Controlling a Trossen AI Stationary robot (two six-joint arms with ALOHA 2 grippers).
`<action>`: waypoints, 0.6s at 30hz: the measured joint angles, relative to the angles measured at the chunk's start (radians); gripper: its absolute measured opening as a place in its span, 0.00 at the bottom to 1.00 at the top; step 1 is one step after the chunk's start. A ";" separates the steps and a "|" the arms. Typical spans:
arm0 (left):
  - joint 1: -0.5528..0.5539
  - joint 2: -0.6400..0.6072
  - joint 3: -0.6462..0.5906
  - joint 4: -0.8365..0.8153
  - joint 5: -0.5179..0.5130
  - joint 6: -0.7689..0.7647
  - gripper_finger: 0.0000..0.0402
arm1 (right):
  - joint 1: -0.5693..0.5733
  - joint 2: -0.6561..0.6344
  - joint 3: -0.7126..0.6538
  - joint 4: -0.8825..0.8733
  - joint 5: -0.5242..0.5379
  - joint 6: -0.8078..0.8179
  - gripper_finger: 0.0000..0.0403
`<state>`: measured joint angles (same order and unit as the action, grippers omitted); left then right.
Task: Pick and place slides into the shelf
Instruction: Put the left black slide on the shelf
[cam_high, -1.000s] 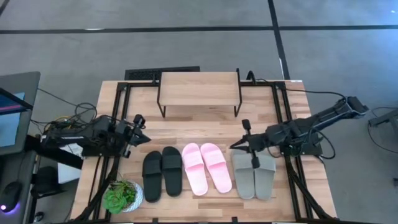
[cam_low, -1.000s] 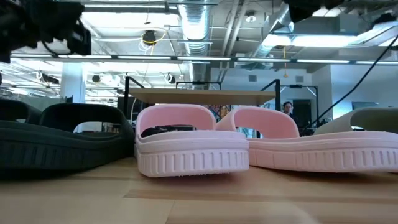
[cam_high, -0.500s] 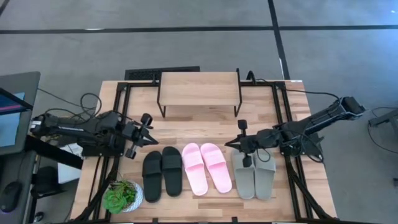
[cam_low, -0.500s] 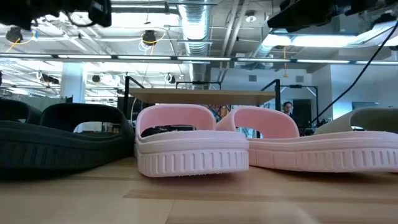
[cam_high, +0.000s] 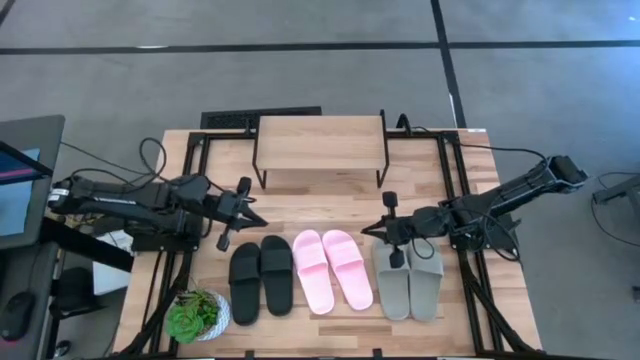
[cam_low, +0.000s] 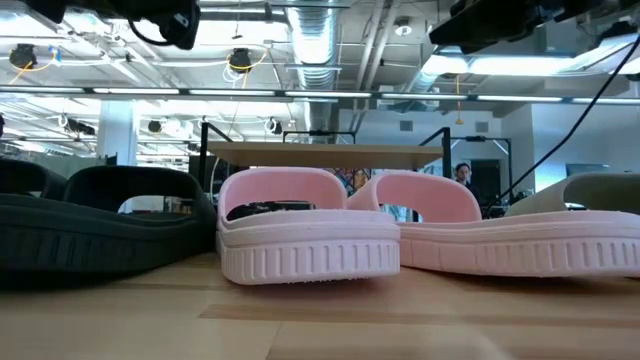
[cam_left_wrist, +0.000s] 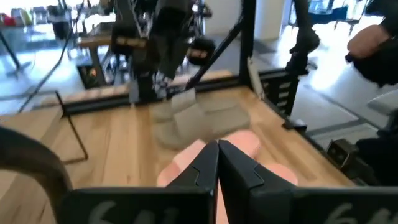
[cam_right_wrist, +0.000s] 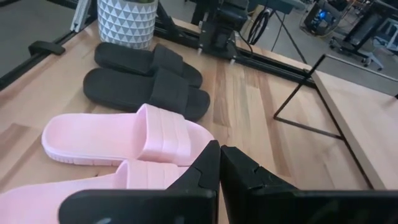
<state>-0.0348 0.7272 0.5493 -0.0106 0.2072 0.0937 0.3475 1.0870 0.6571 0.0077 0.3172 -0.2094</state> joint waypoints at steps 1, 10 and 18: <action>-0.005 0.009 0.012 -0.039 -0.015 0.000 0.00 | 0.004 0.000 0.000 0.000 -0.001 0.001 0.00; -0.210 0.215 0.229 -0.383 -0.342 -0.046 0.00 | 0.018 0.000 0.000 -0.001 -0.002 0.026 0.00; -0.443 0.497 0.483 -0.658 -0.602 -0.160 0.00 | 0.017 0.000 0.000 -0.046 -0.002 0.027 0.00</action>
<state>-0.4780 1.2241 1.0321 -0.6685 -0.3946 -0.0666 0.3649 1.0866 0.6571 -0.0388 0.3153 -0.1825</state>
